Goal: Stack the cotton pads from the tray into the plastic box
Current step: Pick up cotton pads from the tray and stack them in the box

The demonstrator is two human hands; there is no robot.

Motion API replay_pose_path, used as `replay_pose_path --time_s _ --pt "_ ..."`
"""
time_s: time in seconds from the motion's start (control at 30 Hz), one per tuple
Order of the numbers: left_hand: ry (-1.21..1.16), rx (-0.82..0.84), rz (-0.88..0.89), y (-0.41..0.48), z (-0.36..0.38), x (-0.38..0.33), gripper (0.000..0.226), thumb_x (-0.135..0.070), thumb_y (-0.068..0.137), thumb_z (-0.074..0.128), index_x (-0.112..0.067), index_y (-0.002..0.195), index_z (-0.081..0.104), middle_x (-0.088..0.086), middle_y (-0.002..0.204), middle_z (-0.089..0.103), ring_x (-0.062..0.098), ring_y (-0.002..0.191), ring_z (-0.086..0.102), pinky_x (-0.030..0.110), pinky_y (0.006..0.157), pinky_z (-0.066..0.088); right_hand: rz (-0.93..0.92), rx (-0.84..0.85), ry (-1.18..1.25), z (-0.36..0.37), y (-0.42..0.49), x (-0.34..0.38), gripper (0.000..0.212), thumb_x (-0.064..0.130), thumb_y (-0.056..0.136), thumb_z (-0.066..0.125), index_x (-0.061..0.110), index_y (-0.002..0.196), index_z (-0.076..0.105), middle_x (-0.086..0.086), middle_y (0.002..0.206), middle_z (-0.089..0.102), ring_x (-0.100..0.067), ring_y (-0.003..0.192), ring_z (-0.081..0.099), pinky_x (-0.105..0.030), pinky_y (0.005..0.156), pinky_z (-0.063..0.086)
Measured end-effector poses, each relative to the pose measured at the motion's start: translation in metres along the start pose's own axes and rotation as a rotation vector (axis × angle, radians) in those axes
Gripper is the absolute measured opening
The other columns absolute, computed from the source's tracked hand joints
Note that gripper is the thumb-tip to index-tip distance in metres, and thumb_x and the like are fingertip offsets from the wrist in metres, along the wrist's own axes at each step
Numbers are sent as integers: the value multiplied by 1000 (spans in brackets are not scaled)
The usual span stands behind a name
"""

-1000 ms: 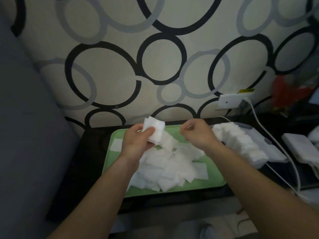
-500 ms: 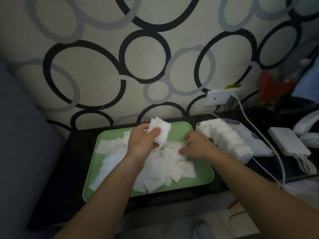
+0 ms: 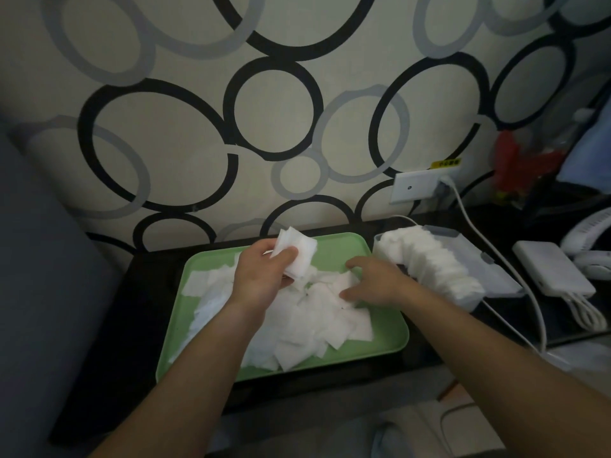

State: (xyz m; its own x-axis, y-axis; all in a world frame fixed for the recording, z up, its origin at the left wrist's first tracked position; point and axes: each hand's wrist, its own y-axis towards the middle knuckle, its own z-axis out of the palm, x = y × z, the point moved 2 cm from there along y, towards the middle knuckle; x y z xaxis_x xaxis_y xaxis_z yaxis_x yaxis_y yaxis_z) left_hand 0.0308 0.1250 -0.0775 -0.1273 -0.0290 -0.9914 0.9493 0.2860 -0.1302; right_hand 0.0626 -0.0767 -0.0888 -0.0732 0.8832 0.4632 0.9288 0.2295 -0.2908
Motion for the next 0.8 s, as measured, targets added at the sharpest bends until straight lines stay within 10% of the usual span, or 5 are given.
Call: replay_pose_path --time_s 0.43,0.8 --pt "-7 16 10 1 -5 2 13 -11 92 67 -10 105 68 11 104 71 25 95 70 38 80 62 -69 -176 29 -2 0 3 28 26 76 77 20 94 57 5 96 52 -11 82 50 -23 65 41" --pt "19 27 12 0 -4 2 14 -13 92 66 -14 106 68 8 105 72 23 97 71 37 80 62 -180 -60 215 -21 -6 1 20 11 82 70 18 101 67 4 91 65 -11 82 61 -20 65 47"
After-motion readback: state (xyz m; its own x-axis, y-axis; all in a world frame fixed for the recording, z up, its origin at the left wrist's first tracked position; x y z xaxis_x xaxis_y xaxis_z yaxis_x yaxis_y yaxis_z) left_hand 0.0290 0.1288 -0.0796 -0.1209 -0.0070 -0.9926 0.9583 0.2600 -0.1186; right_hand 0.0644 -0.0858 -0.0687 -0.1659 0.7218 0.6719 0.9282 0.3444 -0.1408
